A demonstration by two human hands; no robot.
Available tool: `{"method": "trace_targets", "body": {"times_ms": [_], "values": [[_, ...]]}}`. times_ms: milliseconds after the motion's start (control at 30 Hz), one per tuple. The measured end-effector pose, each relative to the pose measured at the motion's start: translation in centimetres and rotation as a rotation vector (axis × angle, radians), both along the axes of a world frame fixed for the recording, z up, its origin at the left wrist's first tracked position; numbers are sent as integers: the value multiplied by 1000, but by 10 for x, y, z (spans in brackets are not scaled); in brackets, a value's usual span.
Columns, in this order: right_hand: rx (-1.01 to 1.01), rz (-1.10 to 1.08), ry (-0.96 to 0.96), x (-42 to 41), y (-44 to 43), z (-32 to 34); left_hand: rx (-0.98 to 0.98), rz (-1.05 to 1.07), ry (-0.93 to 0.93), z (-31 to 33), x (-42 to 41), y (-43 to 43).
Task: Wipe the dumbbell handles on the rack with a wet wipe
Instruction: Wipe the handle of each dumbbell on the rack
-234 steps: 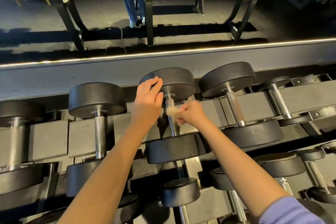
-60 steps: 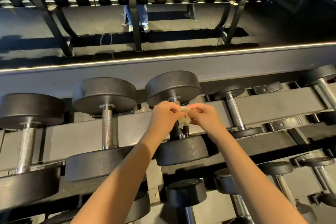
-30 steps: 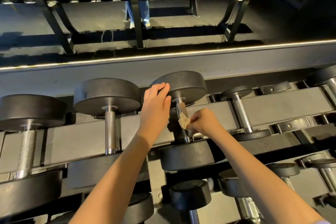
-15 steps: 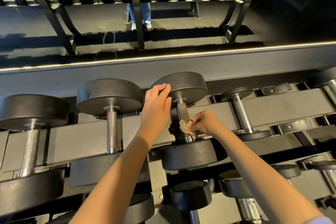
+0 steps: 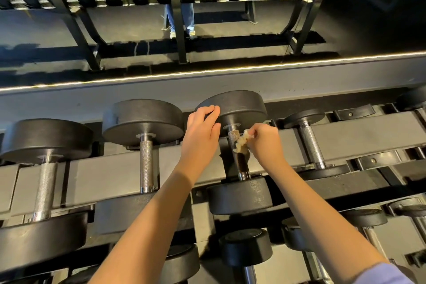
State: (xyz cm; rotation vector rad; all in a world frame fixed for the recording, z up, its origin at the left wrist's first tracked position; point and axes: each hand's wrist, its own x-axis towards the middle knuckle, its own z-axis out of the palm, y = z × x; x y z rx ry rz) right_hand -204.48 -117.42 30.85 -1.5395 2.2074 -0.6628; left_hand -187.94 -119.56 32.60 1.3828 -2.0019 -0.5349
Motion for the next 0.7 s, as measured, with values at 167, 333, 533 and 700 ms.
{"method": "trace_targets", "body": {"times_ms": [167,333,533,700], "values": [[141,124,-96,6,2,4,-4,-6,0,0,1,0],[172,133,-23,16,5,3,-17,5,3,-2,0,0],[-61,-12,-23,-6,-1,-1,2,-13,1,0,1,0],[-1,149,-73,4,-4,-4,11,-6,15,-1,1,0]]}}
